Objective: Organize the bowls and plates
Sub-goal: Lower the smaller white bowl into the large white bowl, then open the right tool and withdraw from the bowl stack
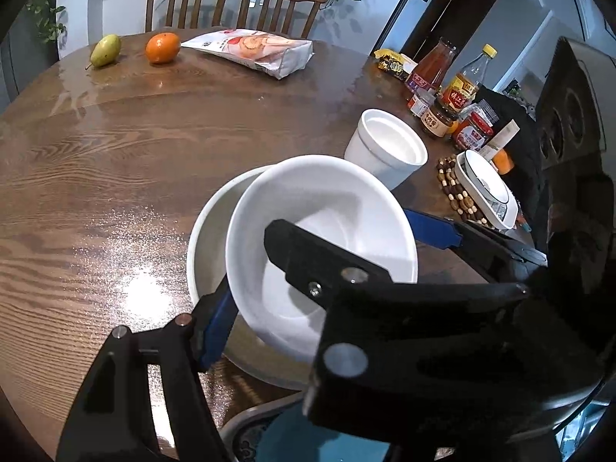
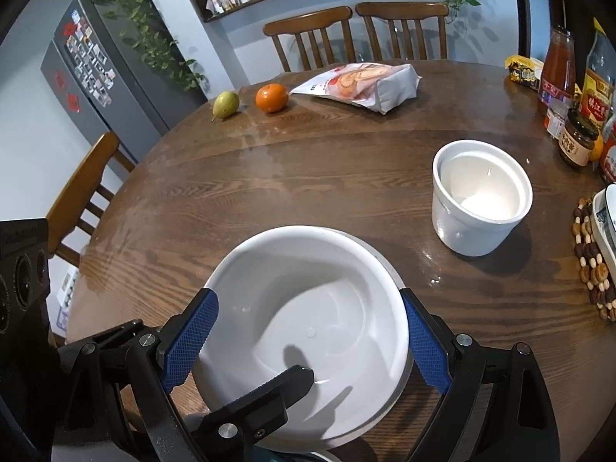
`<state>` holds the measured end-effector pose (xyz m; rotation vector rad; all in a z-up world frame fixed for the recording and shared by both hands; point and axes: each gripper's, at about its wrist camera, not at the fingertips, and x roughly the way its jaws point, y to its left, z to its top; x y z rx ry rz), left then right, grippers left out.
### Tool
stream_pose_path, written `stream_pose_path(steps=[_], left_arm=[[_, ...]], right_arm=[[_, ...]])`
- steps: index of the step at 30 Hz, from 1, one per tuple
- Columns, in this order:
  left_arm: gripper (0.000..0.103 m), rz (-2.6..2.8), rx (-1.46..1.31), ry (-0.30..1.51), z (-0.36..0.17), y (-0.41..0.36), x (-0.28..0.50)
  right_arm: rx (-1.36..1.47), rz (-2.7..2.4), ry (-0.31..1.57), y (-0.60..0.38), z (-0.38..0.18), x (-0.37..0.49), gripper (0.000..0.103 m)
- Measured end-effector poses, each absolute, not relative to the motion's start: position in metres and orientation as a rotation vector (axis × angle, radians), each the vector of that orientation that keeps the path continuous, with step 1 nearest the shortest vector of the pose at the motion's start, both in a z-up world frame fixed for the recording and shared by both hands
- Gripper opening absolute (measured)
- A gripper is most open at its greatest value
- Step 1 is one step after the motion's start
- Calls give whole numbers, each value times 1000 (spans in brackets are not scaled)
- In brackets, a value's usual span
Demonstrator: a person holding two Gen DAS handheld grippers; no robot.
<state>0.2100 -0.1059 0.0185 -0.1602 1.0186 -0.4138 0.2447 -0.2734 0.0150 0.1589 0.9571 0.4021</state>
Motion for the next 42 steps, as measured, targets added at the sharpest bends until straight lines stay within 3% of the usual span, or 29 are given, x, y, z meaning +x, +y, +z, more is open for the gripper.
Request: stream_pose_path(steps=[10, 14, 42], left_arm=[[68, -409, -155, 1005, 19, -105, 210], [73, -384, -136, 980, 21, -105, 209], [81, -374, -146, 906, 32, -100, 206]], right_arm=[[171, 409, 953, -274, 16, 246, 93], [170, 409, 949, -274, 16, 247, 93], [284, 321, 836, -302, 27, 249, 93]])
